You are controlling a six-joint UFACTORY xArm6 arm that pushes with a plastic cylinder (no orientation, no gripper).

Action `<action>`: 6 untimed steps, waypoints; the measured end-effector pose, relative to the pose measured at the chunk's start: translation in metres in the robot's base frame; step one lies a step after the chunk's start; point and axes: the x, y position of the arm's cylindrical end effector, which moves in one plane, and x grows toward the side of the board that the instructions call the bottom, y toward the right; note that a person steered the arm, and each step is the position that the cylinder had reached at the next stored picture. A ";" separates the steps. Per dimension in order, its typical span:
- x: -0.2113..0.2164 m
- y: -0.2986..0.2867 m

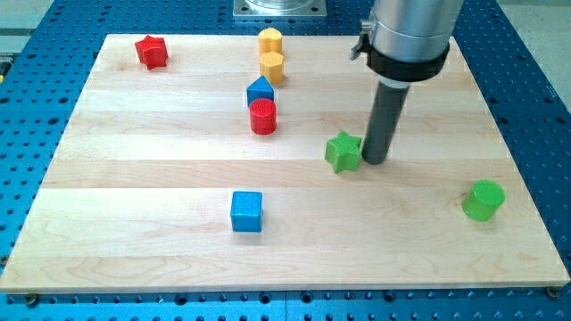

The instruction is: Move the green star below the red circle

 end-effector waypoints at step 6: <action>0.017 -0.140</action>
